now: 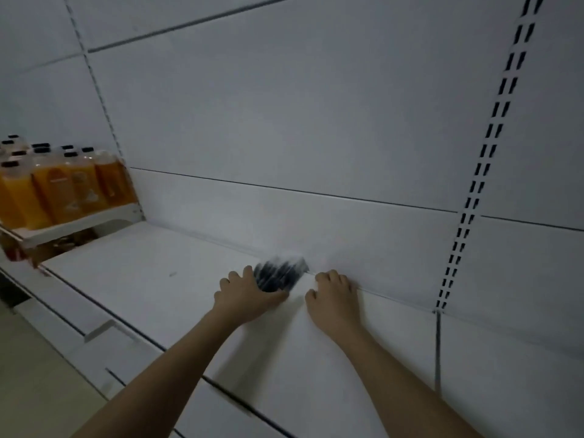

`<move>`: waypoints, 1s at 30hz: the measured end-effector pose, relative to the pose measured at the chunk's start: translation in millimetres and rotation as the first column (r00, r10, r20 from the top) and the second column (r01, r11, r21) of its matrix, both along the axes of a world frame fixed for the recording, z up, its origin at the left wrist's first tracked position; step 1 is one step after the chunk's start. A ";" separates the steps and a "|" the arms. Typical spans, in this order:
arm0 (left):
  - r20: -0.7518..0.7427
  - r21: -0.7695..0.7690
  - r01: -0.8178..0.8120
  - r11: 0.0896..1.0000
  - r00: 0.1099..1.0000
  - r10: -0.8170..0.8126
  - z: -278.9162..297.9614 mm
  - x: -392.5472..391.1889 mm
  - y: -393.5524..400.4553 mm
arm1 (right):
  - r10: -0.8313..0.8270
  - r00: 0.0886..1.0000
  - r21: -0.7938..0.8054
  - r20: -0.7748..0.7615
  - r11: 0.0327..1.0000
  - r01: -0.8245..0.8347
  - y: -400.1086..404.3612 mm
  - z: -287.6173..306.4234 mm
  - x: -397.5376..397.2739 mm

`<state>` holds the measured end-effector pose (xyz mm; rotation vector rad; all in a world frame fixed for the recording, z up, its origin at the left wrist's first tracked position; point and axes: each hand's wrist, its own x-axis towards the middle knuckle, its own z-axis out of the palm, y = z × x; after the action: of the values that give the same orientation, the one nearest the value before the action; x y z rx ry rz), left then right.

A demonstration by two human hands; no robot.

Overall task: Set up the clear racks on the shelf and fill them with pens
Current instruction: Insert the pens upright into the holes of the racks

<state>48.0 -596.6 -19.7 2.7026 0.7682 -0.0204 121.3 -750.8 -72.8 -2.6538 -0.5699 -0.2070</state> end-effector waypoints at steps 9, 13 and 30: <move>-0.091 0.003 0.224 0.975 0.971 -0.223 4.8 68.8 0.6 | 0.004 1.000 0.075 -0.004 0.997 -0.003 -4.0 -6.0 10.4; -0.047 0.102 0.326 0.940 0.945 -0.323 0.4 67.4 -9.5 | -0.003 1.000 0.066 -0.009 0.998 0.003 -6.3 -5.5 11.6; 0.491 -0.633 0.590 0.501 0.807 -0.329 -3.0 -42.1 -32.9 | -0.173 0.962 -0.032 -0.211 0.985 0.171 -91.5 41.6 -101.3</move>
<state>5.9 -629.6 -22.7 1.9008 -0.1272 -0.0393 19.9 -842.3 -31.3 -2.6934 -0.2721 0.0328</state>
